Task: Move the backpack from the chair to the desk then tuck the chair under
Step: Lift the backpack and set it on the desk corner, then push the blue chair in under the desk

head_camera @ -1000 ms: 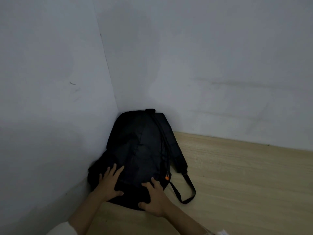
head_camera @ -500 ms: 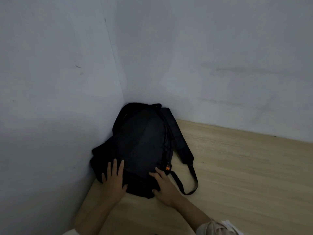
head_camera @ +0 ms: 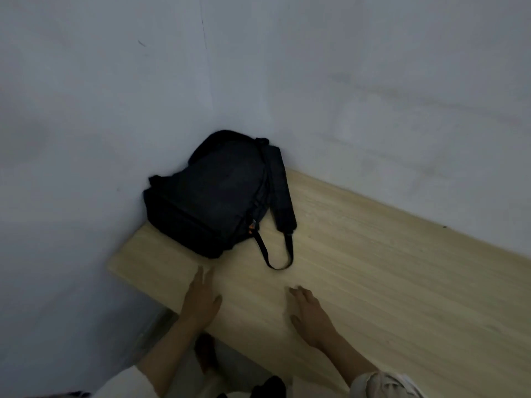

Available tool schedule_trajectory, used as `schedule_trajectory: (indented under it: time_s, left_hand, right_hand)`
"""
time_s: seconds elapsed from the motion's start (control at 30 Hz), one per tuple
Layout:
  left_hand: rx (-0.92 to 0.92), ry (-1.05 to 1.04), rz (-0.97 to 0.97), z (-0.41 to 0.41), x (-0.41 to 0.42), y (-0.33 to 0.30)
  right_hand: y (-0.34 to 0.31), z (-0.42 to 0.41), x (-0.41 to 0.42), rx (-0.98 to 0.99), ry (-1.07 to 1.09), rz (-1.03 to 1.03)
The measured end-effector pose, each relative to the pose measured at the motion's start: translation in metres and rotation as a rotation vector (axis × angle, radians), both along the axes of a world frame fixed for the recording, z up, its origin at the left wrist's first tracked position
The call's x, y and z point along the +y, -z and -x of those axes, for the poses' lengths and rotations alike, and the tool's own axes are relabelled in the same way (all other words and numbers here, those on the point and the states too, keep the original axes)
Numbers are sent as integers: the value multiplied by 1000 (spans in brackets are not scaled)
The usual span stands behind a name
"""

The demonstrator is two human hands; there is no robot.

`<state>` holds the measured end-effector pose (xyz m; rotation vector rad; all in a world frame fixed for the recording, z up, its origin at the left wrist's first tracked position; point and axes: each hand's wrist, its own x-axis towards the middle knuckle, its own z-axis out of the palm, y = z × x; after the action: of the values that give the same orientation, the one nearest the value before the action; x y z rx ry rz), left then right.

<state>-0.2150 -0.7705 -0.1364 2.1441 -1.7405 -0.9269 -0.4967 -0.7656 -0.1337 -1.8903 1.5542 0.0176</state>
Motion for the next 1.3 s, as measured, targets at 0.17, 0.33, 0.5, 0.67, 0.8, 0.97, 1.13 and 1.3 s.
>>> schedule_trajectory:
  time_s: [0.17, 0.33, 0.5, 0.67, 0.8, 0.97, 1.13, 1.3]
  left_hand:
    - [-25, 194, -220, 63, 76, 29]
    - [-150, 225, -241, 79, 116, 28]
    - [-39, 164, -177, 87, 142, 25]
    - [-54, 132, -212, 112, 165, 21]
    - [-55, 208, -181, 137, 181, 5]
    - [-65, 197, -92, 171, 192, -18]
    - [9, 168, 7, 207, 257, -34]
    - [55, 111, 1, 206, 338, -46]
  right_hand:
    - [13, 51, 54, 113, -137, 1]
    - [25, 59, 79, 125, -215, 65]
    - [35, 68, 113, 143, -264, 95]
    - [36, 98, 141, 171, -324, 70]
    - [27, 149, 173, 209, -168, 51]
    - [7, 192, 212, 138, 97, -5]
    - [-17, 203, 267, 41, 184, 62]
    - [-40, 193, 306, -32, 130, 109]
